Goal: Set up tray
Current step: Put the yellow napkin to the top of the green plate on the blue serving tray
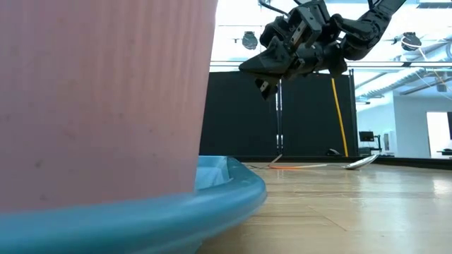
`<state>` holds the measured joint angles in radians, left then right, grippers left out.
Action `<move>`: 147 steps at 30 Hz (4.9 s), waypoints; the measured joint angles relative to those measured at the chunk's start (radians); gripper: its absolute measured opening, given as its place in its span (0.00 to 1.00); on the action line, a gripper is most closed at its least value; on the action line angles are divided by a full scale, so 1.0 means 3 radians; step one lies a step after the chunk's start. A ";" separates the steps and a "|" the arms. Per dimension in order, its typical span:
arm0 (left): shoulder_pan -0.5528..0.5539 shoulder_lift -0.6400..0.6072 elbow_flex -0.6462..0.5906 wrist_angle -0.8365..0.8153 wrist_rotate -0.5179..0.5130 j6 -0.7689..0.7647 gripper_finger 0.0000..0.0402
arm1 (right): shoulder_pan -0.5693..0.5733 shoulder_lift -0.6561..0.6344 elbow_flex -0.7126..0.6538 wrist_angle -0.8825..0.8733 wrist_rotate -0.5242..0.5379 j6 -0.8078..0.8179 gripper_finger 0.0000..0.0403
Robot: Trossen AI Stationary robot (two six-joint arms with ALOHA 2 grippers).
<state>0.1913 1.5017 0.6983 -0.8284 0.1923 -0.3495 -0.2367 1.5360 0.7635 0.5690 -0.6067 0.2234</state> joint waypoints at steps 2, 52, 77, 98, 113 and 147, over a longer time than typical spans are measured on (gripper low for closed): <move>0.0001 0.0001 -0.0004 0.0014 0.0054 -0.0028 0.05 | 0.0000 0.0000 0.0000 -0.0003 0.0000 0.0000 0.00; -0.0743 -0.1694 -0.0004 0.1512 -0.2004 0.0658 0.05 | 0.0134 0.0445 0.0556 -0.1101 0.0312 -0.0765 0.00; -0.0974 -0.1696 -0.0002 0.1548 -0.2286 0.0723 0.05 | -0.0023 0.1542 0.1687 -0.1791 -0.0367 -0.0870 0.00; -0.0931 -0.1696 -0.0060 0.1646 -0.2365 0.0761 0.05 | 0.0178 0.1776 0.1784 -0.1393 0.0014 -0.0718 0.00; -0.0898 -0.1697 -0.0062 0.1633 -0.2361 0.0747 0.05 | 0.0226 0.2145 0.2075 -0.1393 0.0024 -0.0495 0.00; -0.0876 -0.1698 -0.0065 0.1670 -0.2300 0.0751 0.05 | 0.0215 0.2138 0.2075 -0.1846 0.0460 -0.0049 0.00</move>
<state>-0.0715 0.9924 0.6788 -0.3273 -0.4977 -0.1242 -0.1722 2.1773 1.3861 0.0151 -0.4686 0.2087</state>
